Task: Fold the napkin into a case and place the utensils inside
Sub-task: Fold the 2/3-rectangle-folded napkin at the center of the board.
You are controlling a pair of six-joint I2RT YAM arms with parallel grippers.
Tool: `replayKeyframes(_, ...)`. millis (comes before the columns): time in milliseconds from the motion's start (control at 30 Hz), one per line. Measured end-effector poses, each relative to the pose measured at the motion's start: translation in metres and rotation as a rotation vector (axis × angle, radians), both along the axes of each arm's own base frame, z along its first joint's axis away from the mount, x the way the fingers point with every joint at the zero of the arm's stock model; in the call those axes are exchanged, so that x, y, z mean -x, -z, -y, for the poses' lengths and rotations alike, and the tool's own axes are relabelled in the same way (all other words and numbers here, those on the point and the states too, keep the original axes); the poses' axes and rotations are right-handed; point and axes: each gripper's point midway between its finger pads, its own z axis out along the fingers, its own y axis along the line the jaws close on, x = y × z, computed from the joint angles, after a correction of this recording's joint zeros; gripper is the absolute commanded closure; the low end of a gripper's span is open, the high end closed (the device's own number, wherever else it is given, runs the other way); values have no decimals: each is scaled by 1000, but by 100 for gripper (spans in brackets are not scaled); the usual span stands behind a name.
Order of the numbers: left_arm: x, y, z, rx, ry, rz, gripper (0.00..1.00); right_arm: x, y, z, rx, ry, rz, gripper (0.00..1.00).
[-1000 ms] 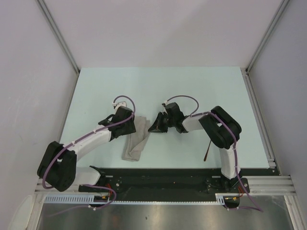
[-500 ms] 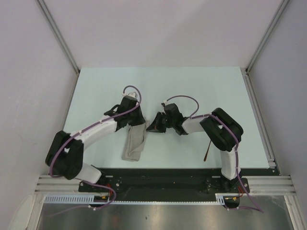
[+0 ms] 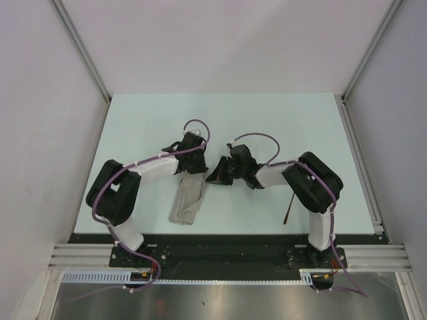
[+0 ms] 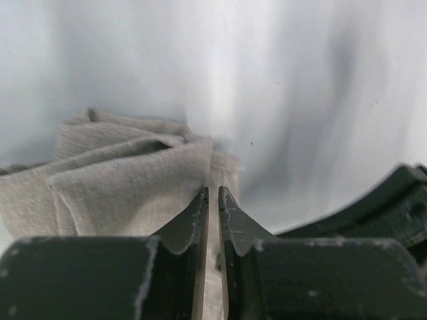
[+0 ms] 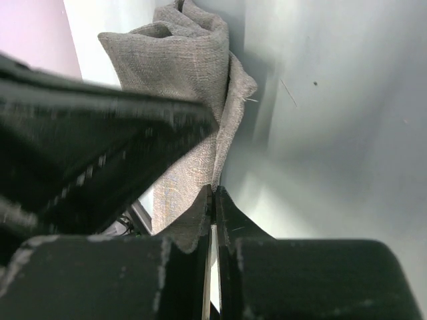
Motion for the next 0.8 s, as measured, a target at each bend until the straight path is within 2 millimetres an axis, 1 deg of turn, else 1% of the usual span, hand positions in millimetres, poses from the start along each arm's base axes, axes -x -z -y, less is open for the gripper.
replayKeyframes(233,-17,13,-7,-84,-48,0,90,3,3,6,11,14,-4,99)
replayKeyframes(367,-19,20,-11,-117,-57,-8,91,4,8,9,21,22,-6,100)
replayKeyframes(500,-20,21,-13,-135,-62,-2,92,6,11,14,34,41,-1,100)
replayKeyframes(800,-26,21,-21,-180,-93,24,92,4,3,28,34,100,55,100)
